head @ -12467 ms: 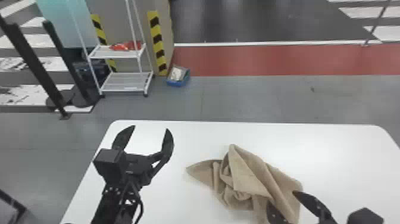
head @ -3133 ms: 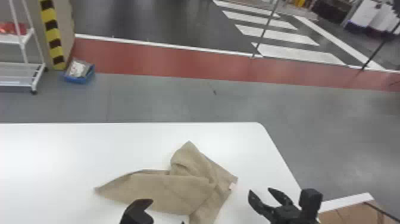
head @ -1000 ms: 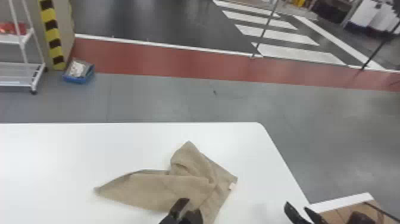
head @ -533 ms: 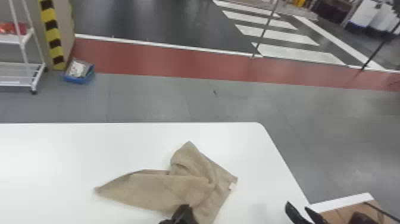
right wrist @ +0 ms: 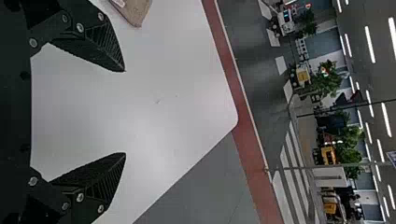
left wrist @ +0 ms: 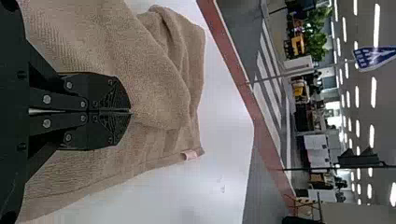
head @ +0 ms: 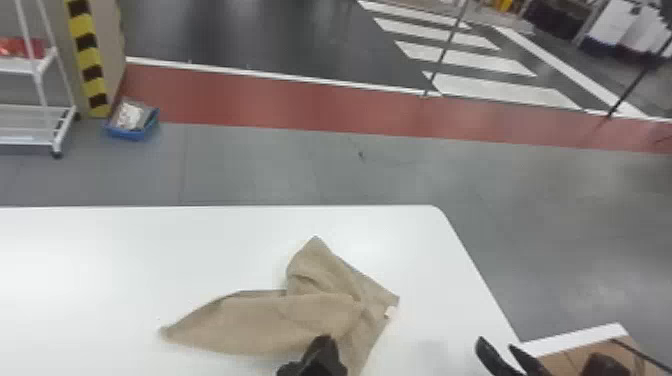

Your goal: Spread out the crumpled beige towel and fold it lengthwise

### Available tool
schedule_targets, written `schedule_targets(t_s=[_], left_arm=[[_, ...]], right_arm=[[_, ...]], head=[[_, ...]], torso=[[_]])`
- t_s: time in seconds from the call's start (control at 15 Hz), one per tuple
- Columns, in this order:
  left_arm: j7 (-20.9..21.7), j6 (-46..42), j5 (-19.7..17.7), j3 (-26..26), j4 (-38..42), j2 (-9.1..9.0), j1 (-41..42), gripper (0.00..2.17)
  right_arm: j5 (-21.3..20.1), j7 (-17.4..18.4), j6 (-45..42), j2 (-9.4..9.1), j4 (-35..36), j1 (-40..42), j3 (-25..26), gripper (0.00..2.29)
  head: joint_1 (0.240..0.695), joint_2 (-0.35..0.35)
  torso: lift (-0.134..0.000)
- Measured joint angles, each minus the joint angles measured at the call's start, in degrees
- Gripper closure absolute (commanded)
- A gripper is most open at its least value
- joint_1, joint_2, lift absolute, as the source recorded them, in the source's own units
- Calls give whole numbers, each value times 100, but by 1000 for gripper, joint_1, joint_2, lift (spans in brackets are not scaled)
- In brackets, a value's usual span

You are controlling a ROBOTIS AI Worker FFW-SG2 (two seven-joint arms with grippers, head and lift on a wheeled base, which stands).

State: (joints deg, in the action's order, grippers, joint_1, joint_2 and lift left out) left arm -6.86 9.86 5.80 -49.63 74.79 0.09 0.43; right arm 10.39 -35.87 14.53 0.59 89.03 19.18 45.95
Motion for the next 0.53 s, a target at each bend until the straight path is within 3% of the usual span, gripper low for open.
schedule_targets(t_s=[0.13,0.53], left_arm=[[117,224,-54,295,660,7,245,1359],[258,834,-483,1135,2271,475,729,1359]], right_arm=[[-3,2,4,-21,60,17,-120,282],[-148,16,66,-59,257,81,-647,282]], head=[[695,-350],[695,-350]], torso=[[0],[0]])
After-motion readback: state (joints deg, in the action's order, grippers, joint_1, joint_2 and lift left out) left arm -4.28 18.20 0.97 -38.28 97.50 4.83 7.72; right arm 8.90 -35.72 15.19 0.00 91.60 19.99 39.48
